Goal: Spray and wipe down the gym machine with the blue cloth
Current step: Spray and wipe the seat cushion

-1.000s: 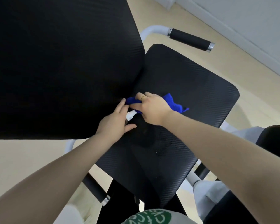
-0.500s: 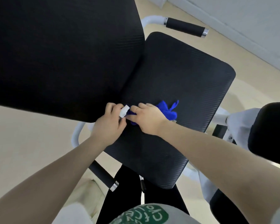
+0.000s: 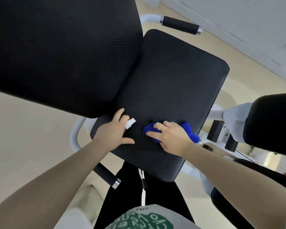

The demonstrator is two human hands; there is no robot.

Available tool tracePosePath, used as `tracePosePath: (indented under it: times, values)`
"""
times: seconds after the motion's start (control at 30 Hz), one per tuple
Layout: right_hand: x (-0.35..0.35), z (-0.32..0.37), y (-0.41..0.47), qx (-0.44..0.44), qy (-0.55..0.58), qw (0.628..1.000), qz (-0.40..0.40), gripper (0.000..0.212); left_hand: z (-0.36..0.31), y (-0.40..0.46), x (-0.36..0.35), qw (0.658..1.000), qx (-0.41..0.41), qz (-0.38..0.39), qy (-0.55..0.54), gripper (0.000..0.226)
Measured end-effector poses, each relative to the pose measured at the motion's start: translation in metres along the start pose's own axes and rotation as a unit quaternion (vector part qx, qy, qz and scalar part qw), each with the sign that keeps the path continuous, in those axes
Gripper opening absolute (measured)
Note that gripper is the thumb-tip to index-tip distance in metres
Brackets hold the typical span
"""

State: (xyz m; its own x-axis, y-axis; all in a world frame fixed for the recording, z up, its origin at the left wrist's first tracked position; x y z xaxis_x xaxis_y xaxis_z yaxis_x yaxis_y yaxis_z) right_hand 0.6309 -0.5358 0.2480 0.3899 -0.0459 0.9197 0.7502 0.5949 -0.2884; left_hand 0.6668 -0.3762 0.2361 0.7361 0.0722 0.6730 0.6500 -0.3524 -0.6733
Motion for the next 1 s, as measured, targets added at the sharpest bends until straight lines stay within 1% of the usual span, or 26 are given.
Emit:
tracePosePath:
  times: [0.03, 0.07, 0.13, 0.17, 0.2, 0.27, 0.33, 0.4, 0.43, 0.47, 0.53, 0.57, 0.6, 0.63, 0.7, 0.73, 0.77, 0.8, 0.87, 0.93, 1.0]
  values:
    - [0.005, -0.013, 0.003, -0.004, -0.020, 1.000, -0.003, 0.054, 0.000, 0.000, -0.003, 0.999, 0.001, 0.021, 0.028, 0.074]
    - [0.014, -0.034, 0.008, -0.044, -0.034, 0.998, -0.013, 0.052, 0.000, 0.000, -0.004, 0.998, 0.005, 0.029, 0.049, 0.073]
    - [0.042, -0.091, 0.016, -0.179, -0.057, 0.980, -0.066, 0.046, 0.004, 0.001, -0.007, 0.997, 0.019, 0.028, 0.062, 0.071]
    - [0.052, -0.117, 0.016, -0.233, -0.072, 0.967, -0.076, 0.046, 0.005, 0.002, -0.008, 0.998, 0.025, 0.023, 0.058, 0.072]
    - [0.055, -0.135, 0.015, -0.266, -0.064, 0.958, -0.080, 0.046, 0.006, 0.003, -0.011, 0.998, 0.031, 0.018, 0.053, 0.073]
    - [0.052, -0.136, 0.010, -0.285, -0.026, 0.954, -0.087, 0.047, 0.006, 0.005, -0.015, 0.998, 0.043, 0.009, 0.046, 0.075]
    - [0.035, -0.098, -0.001, -0.263, 0.018, 0.960, -0.096, 0.046, 0.004, 0.005, -0.018, 0.997, 0.062, 0.005, 0.043, 0.074]
    - [0.009, -0.044, -0.022, -0.202, 0.067, 0.974, -0.082, 0.048, 0.001, 0.004, -0.018, 0.996, 0.080, 0.004, 0.046, 0.071]
    - [0.000, -0.023, -0.032, -0.157, 0.065, 0.983, -0.069, 0.050, -0.001, 0.004, -0.018, 0.995, 0.087, 0.003, 0.049, 0.070]
    - [-0.006, -0.011, -0.038, -0.109, 0.053, 0.991, -0.049, 0.051, -0.004, 0.002, -0.018, 0.994, 0.092, 0.001, 0.051, 0.069]
    - [-0.003, -0.015, -0.035, -0.021, 0.019, 0.999, -0.036, 0.040, -0.004, 0.002, -0.018, 0.994, 0.100, 0.000, 0.047, 0.069]
    - [0.005, -0.030, -0.028, -0.009, -0.003, 0.999, -0.043, 0.036, -0.002, 0.003, -0.019, 0.994, 0.102, -0.001, 0.037, 0.070]
    - [0.017, -0.050, -0.021, -0.028, -0.021, 0.998, -0.061, 0.037, 0.000, 0.004, -0.021, 0.994, 0.102, 0.001, 0.023, 0.070]
    - [0.028, -0.073, -0.014, -0.078, -0.030, 0.994, -0.075, 0.038, 0.003, 0.004, -0.023, 0.995, 0.103, 0.002, 0.009, 0.071]
    - [0.035, -0.110, -0.011, -0.212, -0.026, 0.973, -0.090, 0.043, 0.007, 0.005, -0.025, 0.994, 0.108, -0.007, -0.004, 0.071]
    - [0.032, -0.109, -0.012, -0.243, -0.005, 0.966, -0.091, 0.046, 0.009, 0.004, -0.025, 0.993, 0.115, -0.015, -0.002, 0.071]
    - [0.028, -0.097, -0.018, -0.245, 0.018, 0.964, -0.098, 0.048, 0.008, 0.000, -0.027, 0.992, 0.126, -0.024, -0.001, 0.071]
    - [0.022, -0.077, -0.023, -0.219, 0.041, 0.969, -0.106, 0.048, 0.007, -0.003, -0.029, 0.991, 0.133, -0.031, 0.001, 0.072]
    - [0.001, -0.024, -0.040, -0.114, 0.070, 0.986, -0.098, 0.048, 0.002, -0.011, -0.033, 0.990, 0.134, -0.051, -0.004, 0.070]
    - [-0.017, 0.016, -0.060, -0.021, 0.066, 0.996, -0.051, 0.049, -0.005, -0.021, -0.036, 0.988, 0.138, -0.069, -0.008, 0.069]
    - [-0.019, 0.021, -0.063, 0.043, 0.049, 0.998, 0.009, 0.047, -0.006, -0.030, -0.044, 0.984, 0.163, -0.067, -0.020, 0.074]
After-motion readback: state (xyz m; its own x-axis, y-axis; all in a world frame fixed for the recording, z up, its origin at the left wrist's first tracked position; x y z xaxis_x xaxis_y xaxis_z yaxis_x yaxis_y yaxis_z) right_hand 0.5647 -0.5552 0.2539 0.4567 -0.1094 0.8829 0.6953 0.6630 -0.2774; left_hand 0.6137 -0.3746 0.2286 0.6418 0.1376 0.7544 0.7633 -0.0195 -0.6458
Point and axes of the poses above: each hand's wrist, its own y-axis towards the middle knuckle, its own x-axis out of the back of the hand, z = x × y, the point moved 7 cm from there along y, towards the middle knuckle, and after that the axes turned 3 degrees about y, right-handed, at the moved point
